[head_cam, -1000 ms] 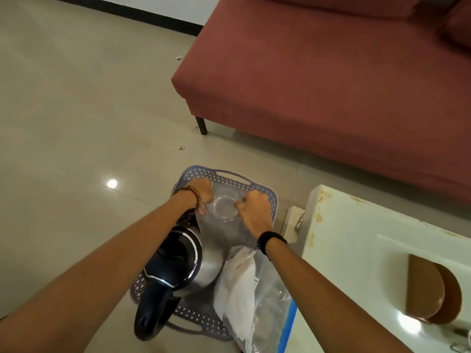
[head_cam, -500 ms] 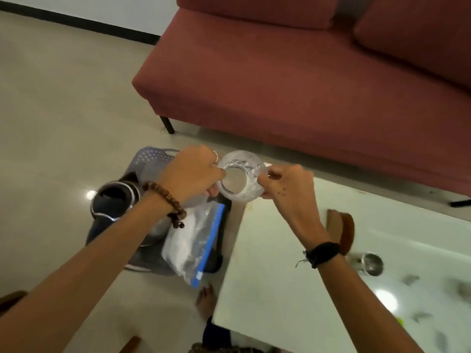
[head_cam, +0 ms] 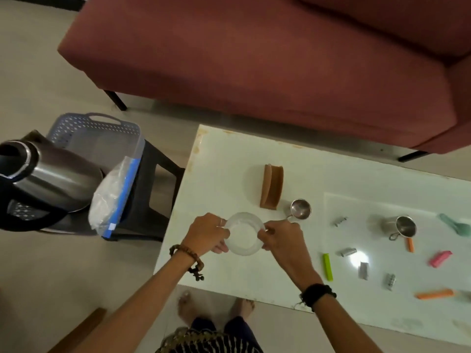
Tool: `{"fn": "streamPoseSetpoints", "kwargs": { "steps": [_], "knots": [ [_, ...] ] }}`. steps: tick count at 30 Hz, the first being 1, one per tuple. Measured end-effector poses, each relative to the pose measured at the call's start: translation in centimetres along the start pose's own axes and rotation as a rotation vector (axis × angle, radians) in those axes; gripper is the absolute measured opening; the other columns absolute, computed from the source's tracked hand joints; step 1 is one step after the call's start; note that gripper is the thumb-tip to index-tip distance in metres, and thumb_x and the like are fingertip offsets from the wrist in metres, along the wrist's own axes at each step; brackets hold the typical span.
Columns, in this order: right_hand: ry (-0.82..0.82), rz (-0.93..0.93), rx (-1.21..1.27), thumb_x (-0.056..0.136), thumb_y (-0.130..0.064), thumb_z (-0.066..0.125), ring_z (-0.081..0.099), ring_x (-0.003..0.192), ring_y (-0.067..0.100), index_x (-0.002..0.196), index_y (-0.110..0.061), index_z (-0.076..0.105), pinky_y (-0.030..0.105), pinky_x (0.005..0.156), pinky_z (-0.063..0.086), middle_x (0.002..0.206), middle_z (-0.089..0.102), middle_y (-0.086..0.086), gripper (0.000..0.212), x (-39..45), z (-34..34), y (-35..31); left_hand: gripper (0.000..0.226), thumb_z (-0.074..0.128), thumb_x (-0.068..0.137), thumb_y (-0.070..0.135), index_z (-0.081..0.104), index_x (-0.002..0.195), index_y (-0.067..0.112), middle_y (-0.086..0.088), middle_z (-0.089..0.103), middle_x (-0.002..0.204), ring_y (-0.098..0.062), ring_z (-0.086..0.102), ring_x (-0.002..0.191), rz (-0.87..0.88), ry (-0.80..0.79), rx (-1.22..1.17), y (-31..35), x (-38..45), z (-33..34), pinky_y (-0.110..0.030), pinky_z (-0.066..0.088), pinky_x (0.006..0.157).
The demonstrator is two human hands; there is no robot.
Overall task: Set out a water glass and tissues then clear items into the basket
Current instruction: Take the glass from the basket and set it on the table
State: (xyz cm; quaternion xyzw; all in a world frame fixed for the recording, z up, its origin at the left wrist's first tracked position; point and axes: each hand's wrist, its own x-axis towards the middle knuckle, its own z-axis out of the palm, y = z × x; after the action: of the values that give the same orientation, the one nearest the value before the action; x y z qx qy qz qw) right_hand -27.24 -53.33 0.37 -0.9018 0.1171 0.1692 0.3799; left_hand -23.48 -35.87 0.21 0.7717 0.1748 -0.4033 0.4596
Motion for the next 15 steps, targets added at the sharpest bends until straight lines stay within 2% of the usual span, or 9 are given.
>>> {"fn": "streamPoseSetpoints", "kwargs": {
  "steps": [4, 9, 11, 13, 15],
  "knots": [
    [-0.057, 0.015, -0.015, 0.082, -0.012, 0.056, 0.064, 0.066, 0.038, 0.07, 0.009, 0.062, 0.044, 0.066, 0.051, 0.064, 0.066, 0.025, 0.025, 1.6, 3.7, 3.3, 0.036, 0.055, 0.08, -0.003, 0.06, 0.115, -0.001, -0.018, 0.064, 0.078, -0.004, 0.059, 0.034, -0.074, 0.08, -0.056, -3.1, 3.0, 2.1, -0.015, 0.052, 0.042],
    [-0.115, 0.041, 0.032, 0.081, -0.011, 0.056, 0.066, 0.065, 0.035, 0.073, 0.007, 0.066, 0.045, 0.068, 0.054, 0.062, 0.068, 0.02, 0.021, 3.4, 6.7, 5.5, 0.042, 0.056, 0.08, -0.004, 0.056, 0.121, 0.0, -0.019, 0.064, 0.081, -0.004, 0.059, 0.034, -0.121, 0.136, -0.086, -5.9, 6.1, 3.0, -0.016, 0.053, 0.043],
    [-0.122, 0.062, 0.042, 0.08, -0.01, 0.056, 0.067, 0.064, 0.034, 0.074, 0.007, 0.065, 0.044, 0.067, 0.055, 0.062, 0.068, 0.02, 0.02, 4.1, 7.2, 6.0, 0.042, 0.057, 0.08, -0.004, 0.055, 0.121, 0.0, -0.022, 0.066, 0.085, -0.007, 0.063, 0.039, -0.138, 0.134, -0.098, -6.2, 7.0, 3.1, -0.02, 0.055, 0.048],
    [-0.129, 0.072, 0.047, 0.08, -0.009, 0.057, 0.068, 0.064, 0.033, 0.077, 0.008, 0.066, 0.042, 0.067, 0.056, 0.064, 0.069, 0.022, 0.02, 4.7, 7.6, 6.2, 0.041, 0.056, 0.081, -0.004, 0.055, 0.122, 0.0, -0.027, 0.068, 0.094, -0.016, 0.067, 0.05, -0.155, 0.123, -0.111, -6.1, 7.6, 3.0, -0.027, 0.058, 0.06],
    [-0.142, 0.082, 0.054, 0.081, -0.009, 0.057, 0.068, 0.062, 0.03, 0.079, 0.008, 0.066, 0.038, 0.065, 0.056, 0.066, 0.069, 0.023, 0.02, 5.1, 7.9, 6.4, 0.042, 0.055, 0.081, -0.005, 0.054, 0.123, 0.001, -0.029, 0.067, 0.1, -0.014, 0.064, 0.047, -0.161, 0.111, -0.111, -6.2, 7.9, 3.0, -0.03, 0.056, 0.066]
  ]
}}
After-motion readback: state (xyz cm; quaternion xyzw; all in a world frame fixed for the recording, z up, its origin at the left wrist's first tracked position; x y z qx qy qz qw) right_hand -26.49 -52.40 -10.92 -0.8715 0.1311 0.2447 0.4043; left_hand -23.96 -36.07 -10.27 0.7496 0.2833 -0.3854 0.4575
